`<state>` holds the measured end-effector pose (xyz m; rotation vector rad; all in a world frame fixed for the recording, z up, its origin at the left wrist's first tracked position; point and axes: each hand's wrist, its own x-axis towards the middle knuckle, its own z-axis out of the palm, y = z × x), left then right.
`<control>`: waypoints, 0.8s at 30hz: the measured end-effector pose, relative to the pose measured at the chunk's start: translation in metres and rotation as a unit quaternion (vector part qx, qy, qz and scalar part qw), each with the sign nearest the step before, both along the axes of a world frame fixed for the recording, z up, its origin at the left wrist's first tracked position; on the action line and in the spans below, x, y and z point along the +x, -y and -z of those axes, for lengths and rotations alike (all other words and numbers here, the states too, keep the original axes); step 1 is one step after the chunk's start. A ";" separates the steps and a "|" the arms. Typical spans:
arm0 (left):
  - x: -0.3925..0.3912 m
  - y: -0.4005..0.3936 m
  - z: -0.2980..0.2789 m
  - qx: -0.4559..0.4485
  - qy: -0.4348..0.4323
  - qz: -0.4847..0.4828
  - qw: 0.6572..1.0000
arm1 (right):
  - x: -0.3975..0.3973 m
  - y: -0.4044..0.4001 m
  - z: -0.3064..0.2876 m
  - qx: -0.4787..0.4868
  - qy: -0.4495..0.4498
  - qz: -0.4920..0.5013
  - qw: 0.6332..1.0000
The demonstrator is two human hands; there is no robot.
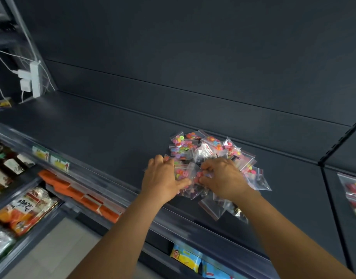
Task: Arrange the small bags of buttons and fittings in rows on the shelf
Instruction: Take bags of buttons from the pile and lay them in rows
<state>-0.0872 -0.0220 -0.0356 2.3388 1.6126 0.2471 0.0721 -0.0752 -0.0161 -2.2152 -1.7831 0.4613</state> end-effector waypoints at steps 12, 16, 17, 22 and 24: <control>-0.008 0.001 -0.006 -0.071 0.175 -0.027 0.982 | -0.011 -0.004 0.001 0.030 -0.138 0.081 0.987; -0.008 -0.001 -0.006 -0.073 0.199 -0.021 0.977 | -0.011 0.000 0.002 0.062 -0.221 0.113 0.967; -0.008 -0.001 -0.007 -0.068 0.208 -0.019 0.976 | -0.010 0.002 0.002 0.071 -0.249 0.120 0.958; 0.000 0.000 -0.014 -0.082 0.306 -0.020 0.948 | -0.003 0.018 -0.007 0.108 -0.375 0.187 0.902; 0.008 0.003 -0.020 -0.115 0.363 -0.016 0.924 | 0.002 0.026 -0.013 0.128 -0.438 0.199 0.867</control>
